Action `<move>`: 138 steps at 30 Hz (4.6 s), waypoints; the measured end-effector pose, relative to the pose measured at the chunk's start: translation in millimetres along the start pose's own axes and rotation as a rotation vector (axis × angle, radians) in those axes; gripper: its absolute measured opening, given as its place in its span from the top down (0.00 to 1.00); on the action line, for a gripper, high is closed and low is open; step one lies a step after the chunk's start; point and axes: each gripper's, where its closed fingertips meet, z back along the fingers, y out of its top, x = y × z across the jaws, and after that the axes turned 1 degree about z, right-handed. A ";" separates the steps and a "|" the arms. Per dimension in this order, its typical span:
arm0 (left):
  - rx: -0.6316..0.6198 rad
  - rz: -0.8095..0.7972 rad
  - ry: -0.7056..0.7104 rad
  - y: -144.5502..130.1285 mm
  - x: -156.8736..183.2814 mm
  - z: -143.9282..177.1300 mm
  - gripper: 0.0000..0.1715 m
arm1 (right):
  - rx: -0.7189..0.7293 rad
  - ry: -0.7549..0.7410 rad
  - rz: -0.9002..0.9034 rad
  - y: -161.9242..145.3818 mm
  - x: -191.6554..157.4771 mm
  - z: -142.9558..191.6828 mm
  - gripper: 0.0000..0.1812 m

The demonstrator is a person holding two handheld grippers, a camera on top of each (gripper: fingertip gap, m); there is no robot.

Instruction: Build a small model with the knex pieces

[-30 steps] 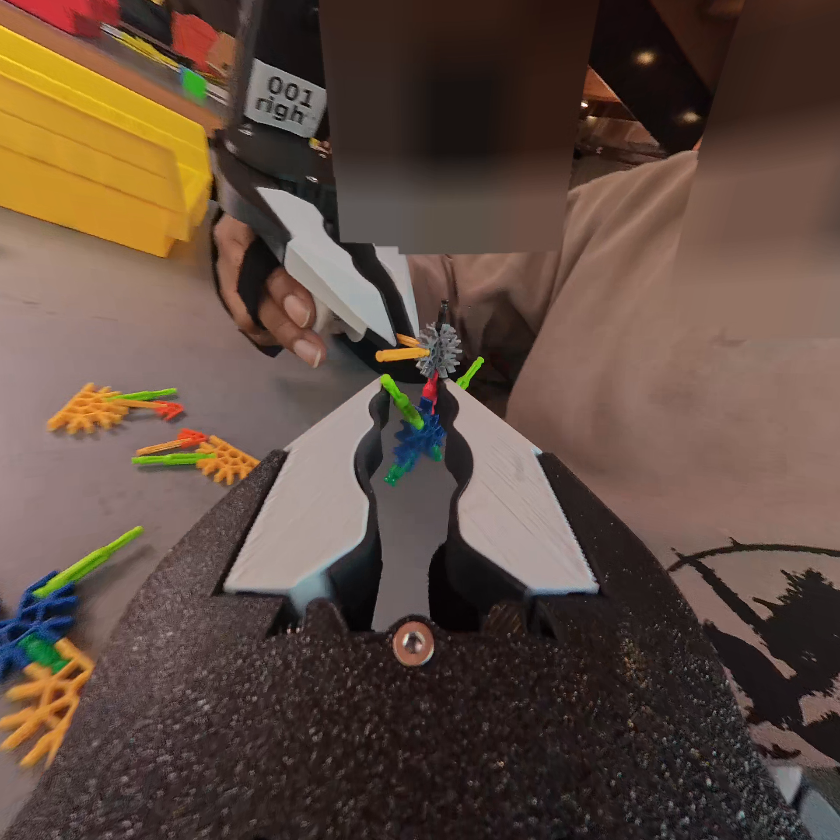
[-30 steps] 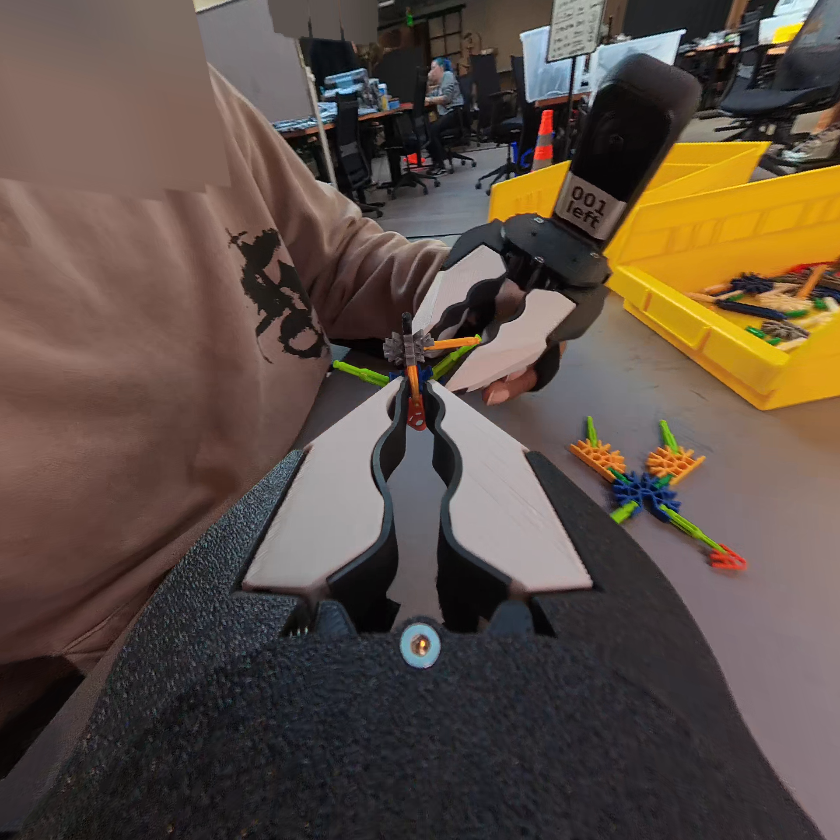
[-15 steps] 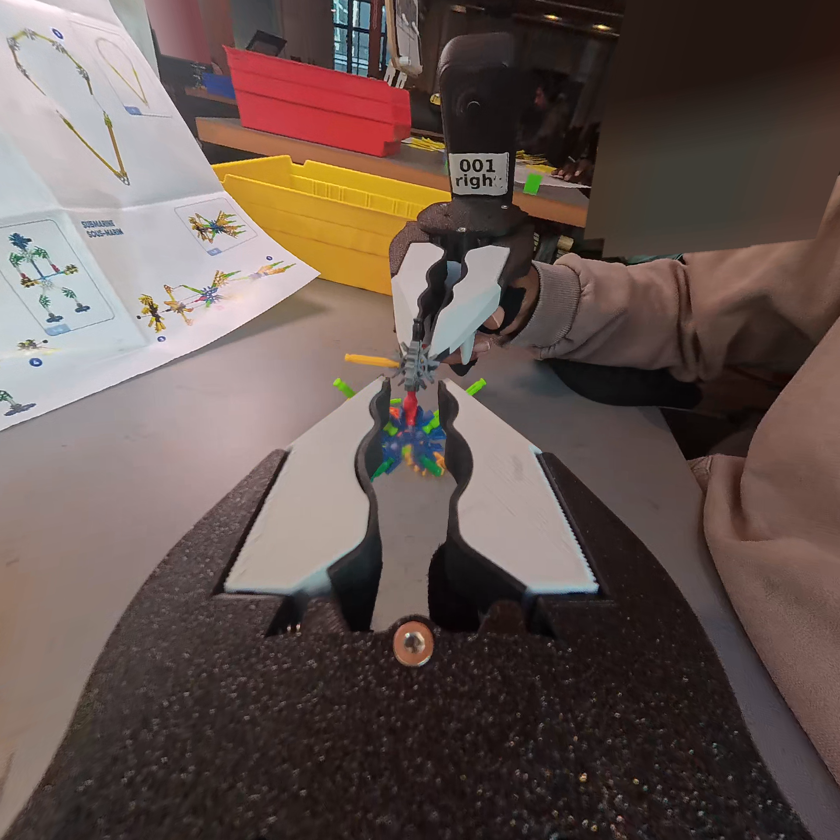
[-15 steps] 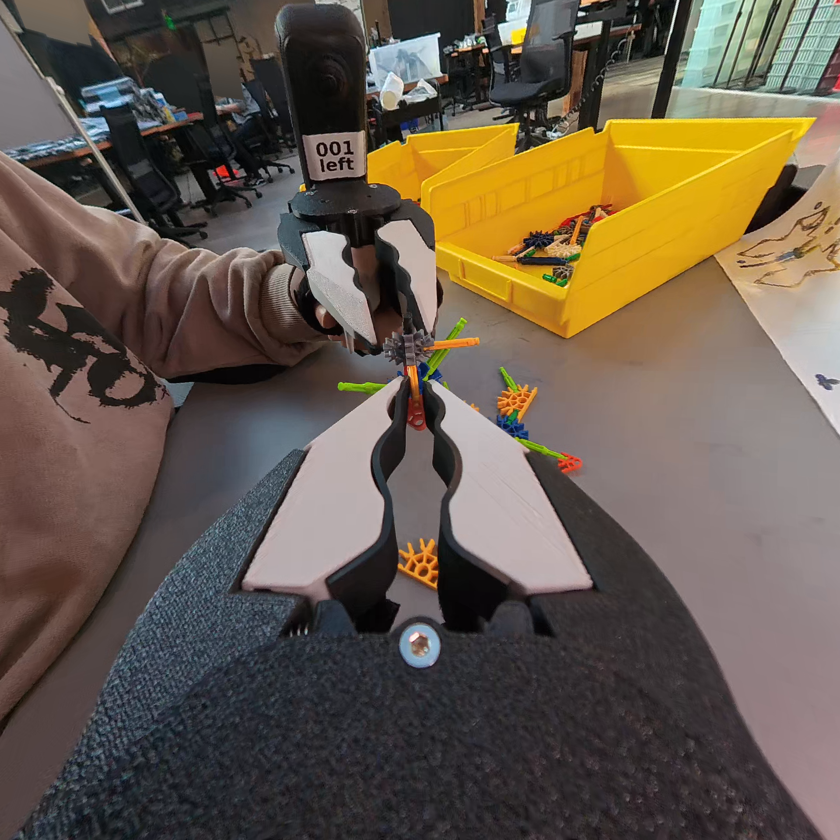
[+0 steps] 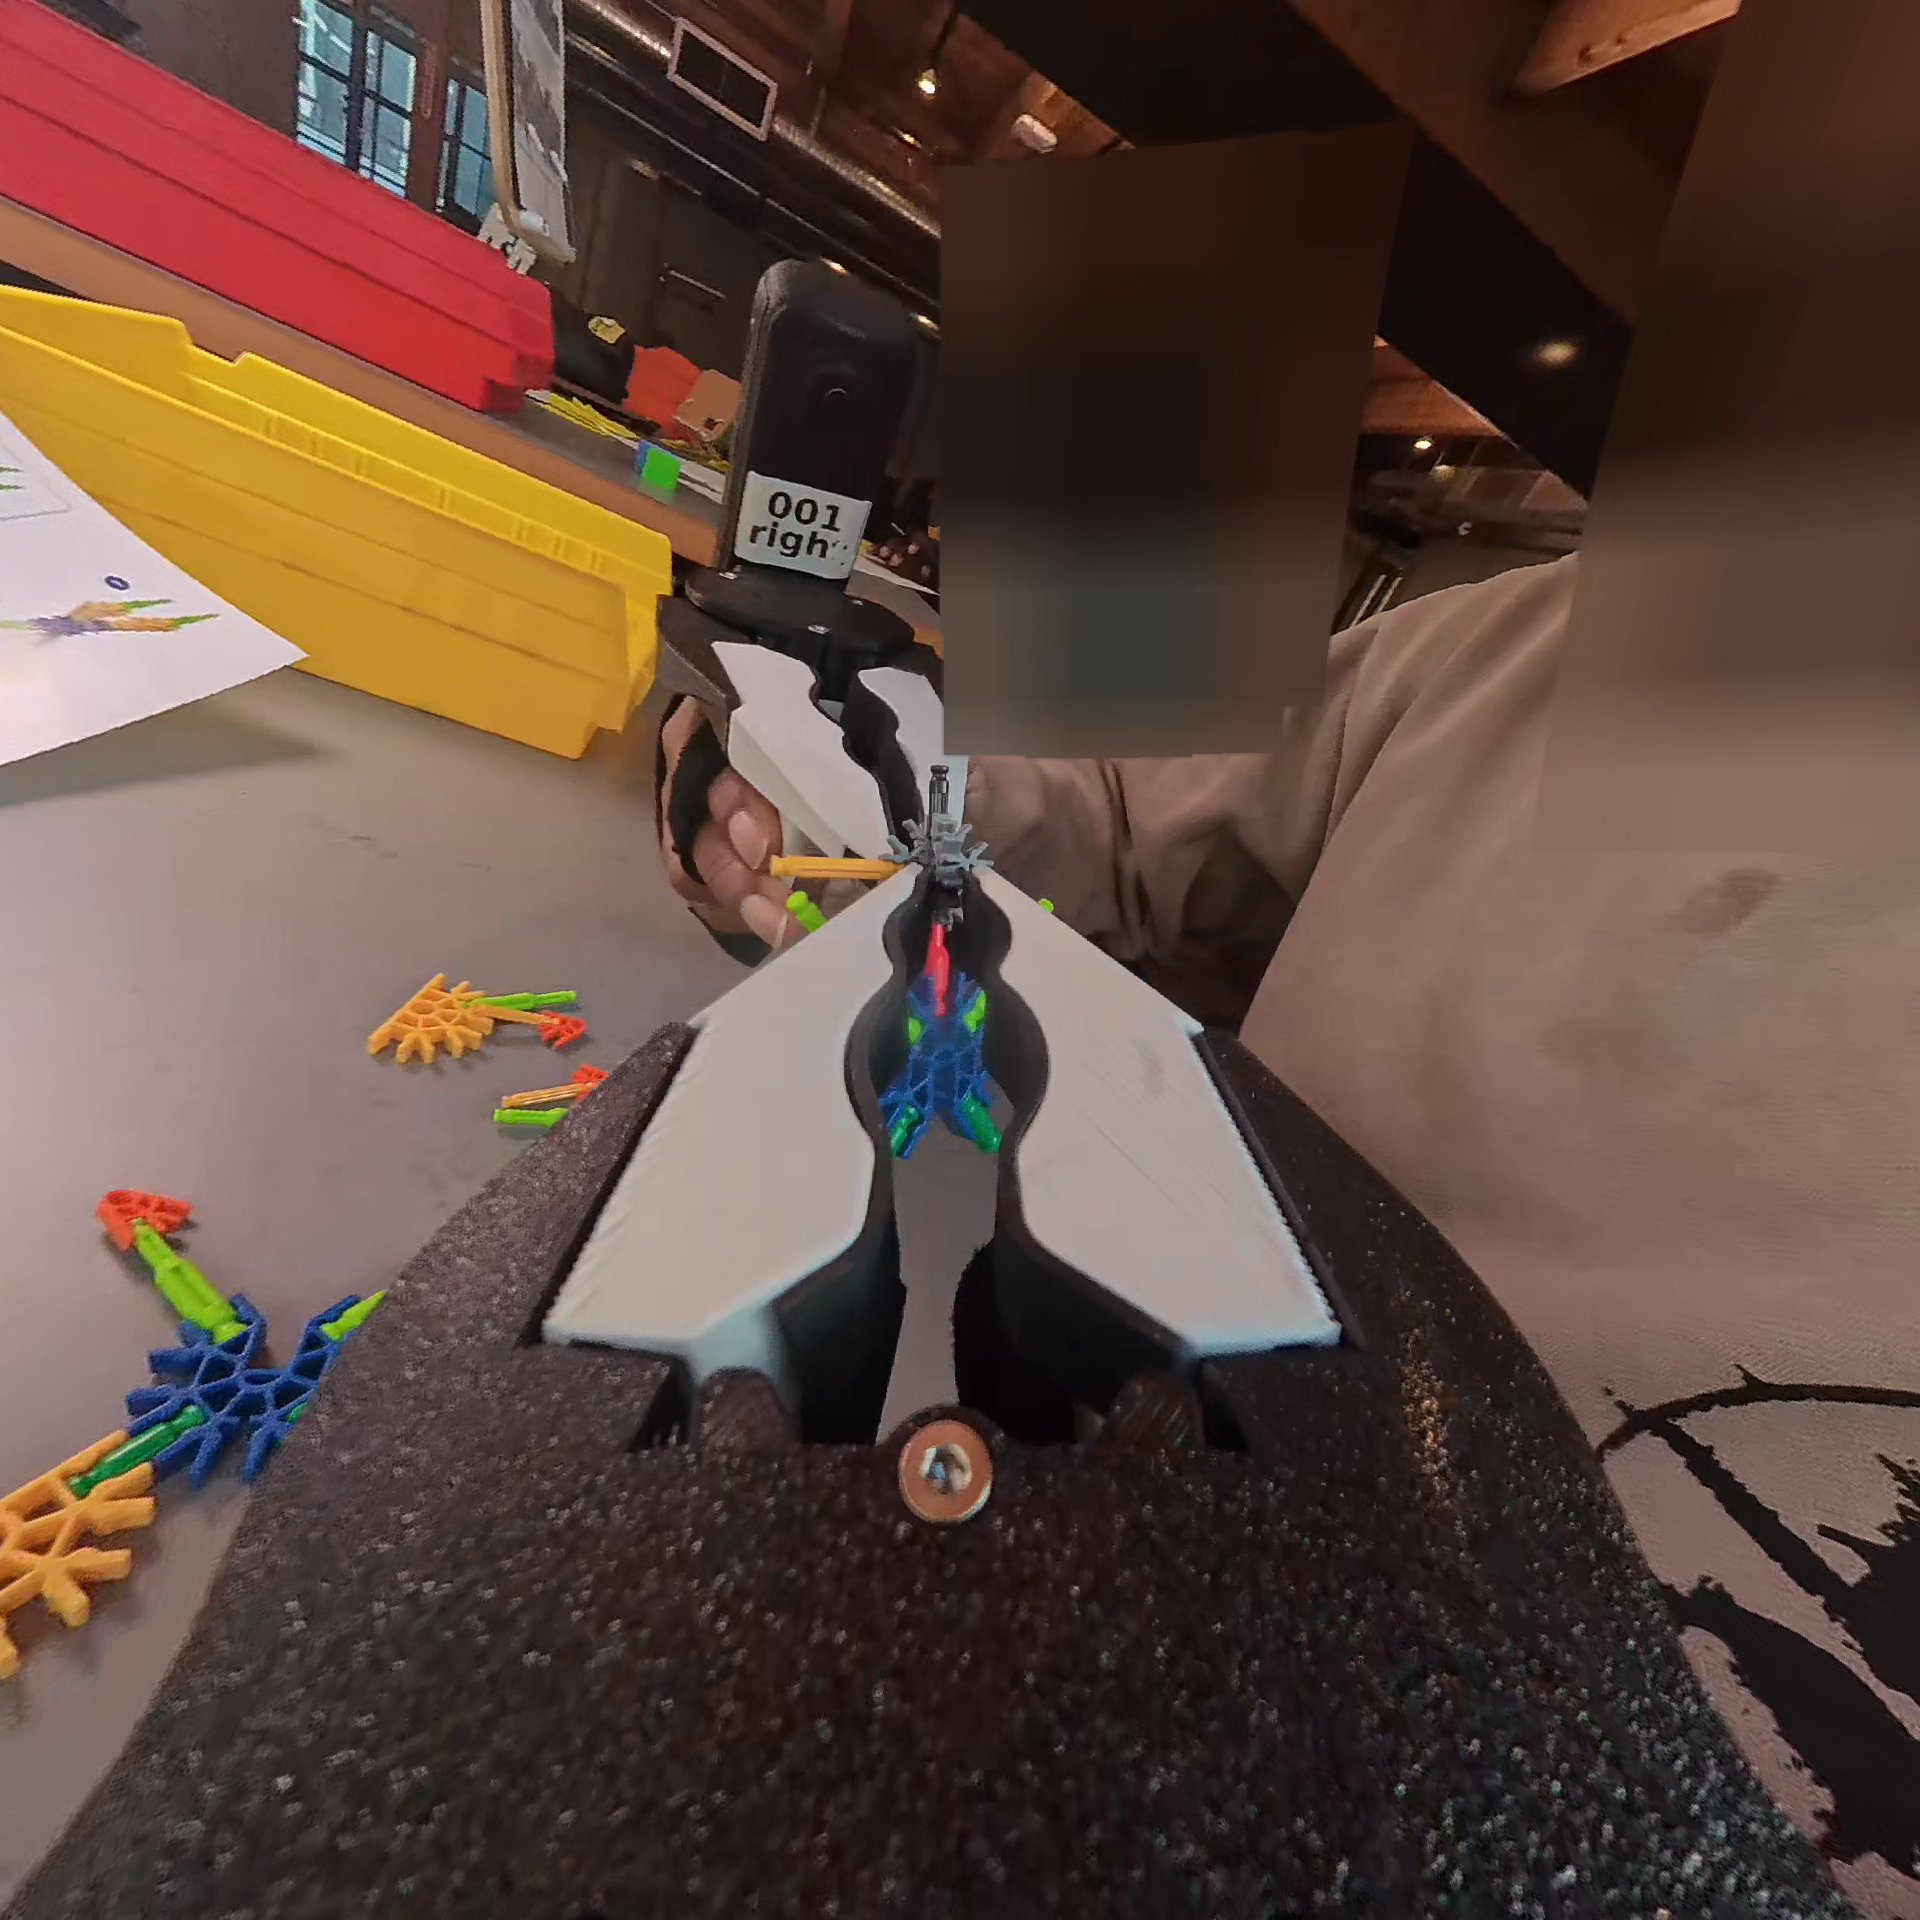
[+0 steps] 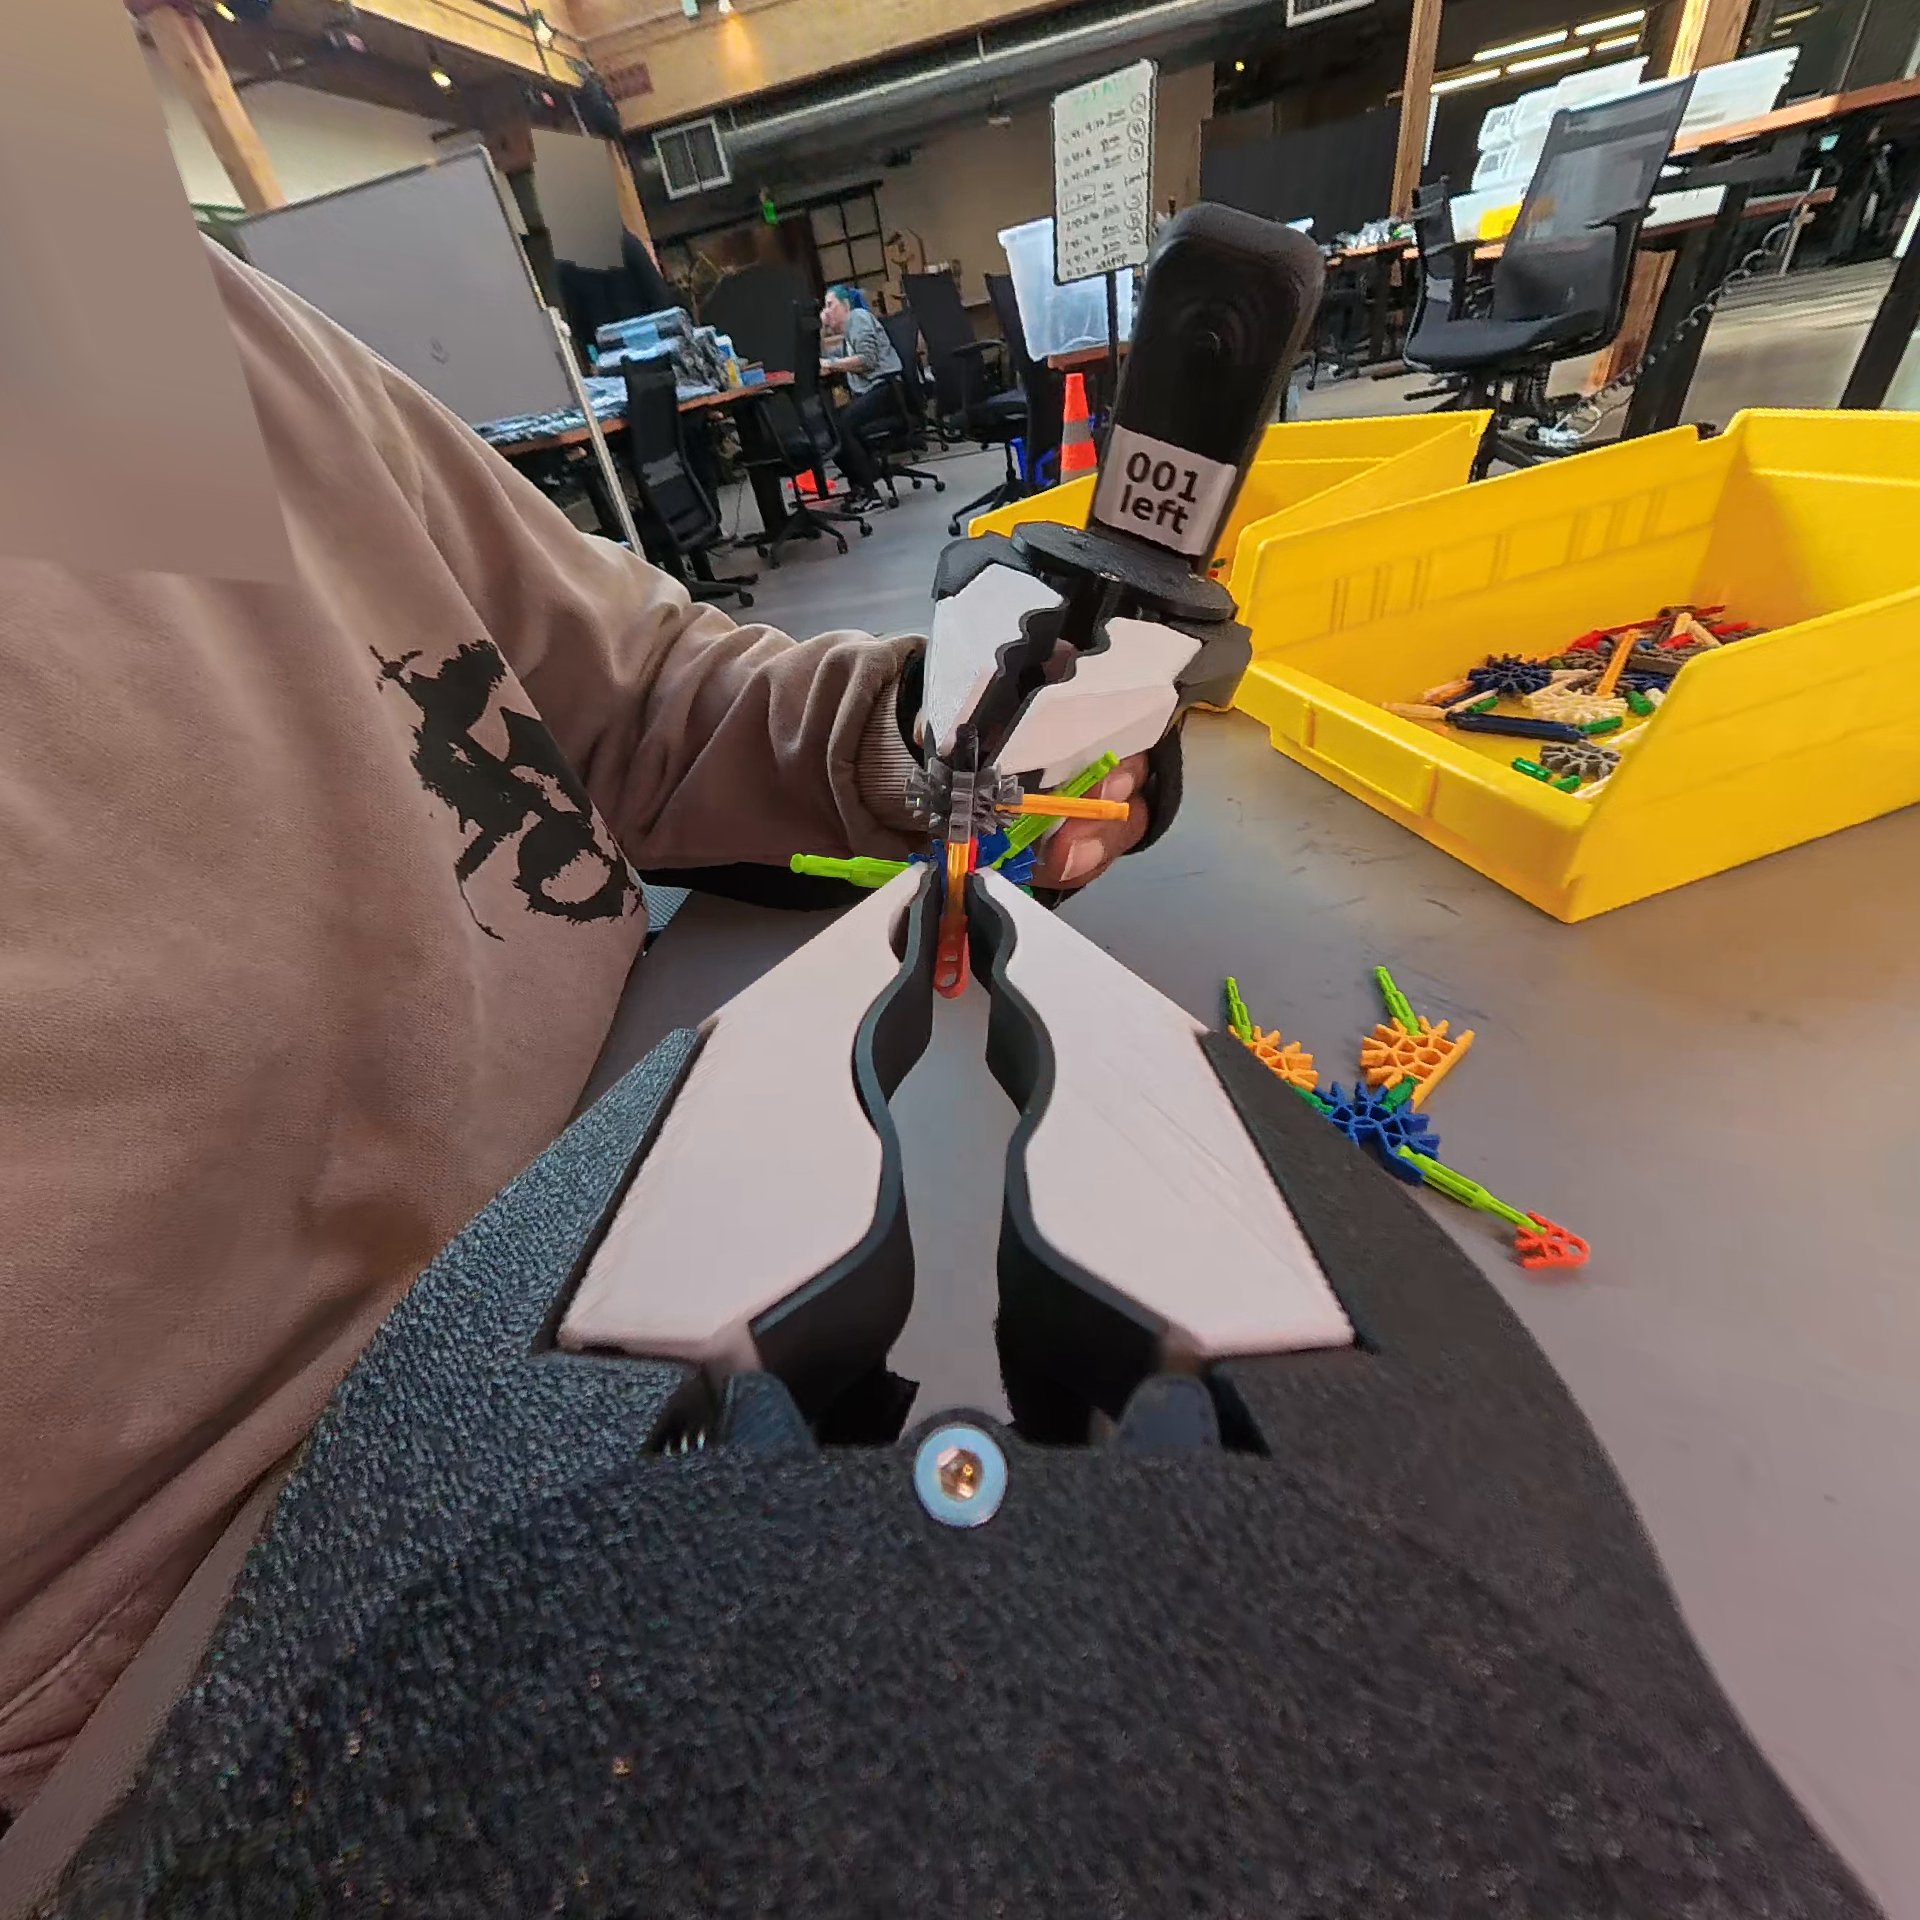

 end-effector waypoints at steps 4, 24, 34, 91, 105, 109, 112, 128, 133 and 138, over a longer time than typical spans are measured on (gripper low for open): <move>-0.024 -0.067 0.106 -2.0 -12.0 0.8 0.97 | -0.024 -0.046 -0.016 -4.0 9.1 1.2 0.99; 0.132 0.285 -0.313 5.8 30.8 -15.9 0.99 | 0.129 0.289 -0.063 13.4 -42.1 0.0 1.00; 0.105 0.538 -0.355 -7.2 18.3 -22.7 0.99 | -0.017 0.258 0.021 -6.1 -41.2 -0.6 1.00; -0.217 -0.245 0.322 -34.2 -40.1 -9.5 0.99 | -0.190 -0.133 0.045 -31.4 25.4 9.7 0.99; -0.207 -0.182 0.327 -29.7 -40.9 -4.3 0.96 | -0.140 -0.153 0.015 -22.8 28.5 3.5 1.00; -0.171 -0.110 0.294 -27.6 -39.7 -3.9 0.96 | -0.080 -0.136 -0.046 -17.7 28.8 1.0 1.00; -0.168 -0.167 0.281 -24.8 -34.8 -4.9 0.98 | -0.015 -0.089 -0.128 -13.0 26.0 0.2 1.00; 0.022 -0.455 0.154 6.6 19.6 -20.0 0.98 | 0.422 0.438 -0.534 33.7 -17.2 4.3 1.00; 0.076 -0.381 0.037 7.9 32.1 -21.6 0.98 | 0.466 0.552 -0.566 37.0 -27.0 4.1 1.00; -0.017 -0.365 -0.013 -12.4 31.2 -30.4 0.99 | 0.433 0.688 -0.583 34.1 -42.3 0.9 1.00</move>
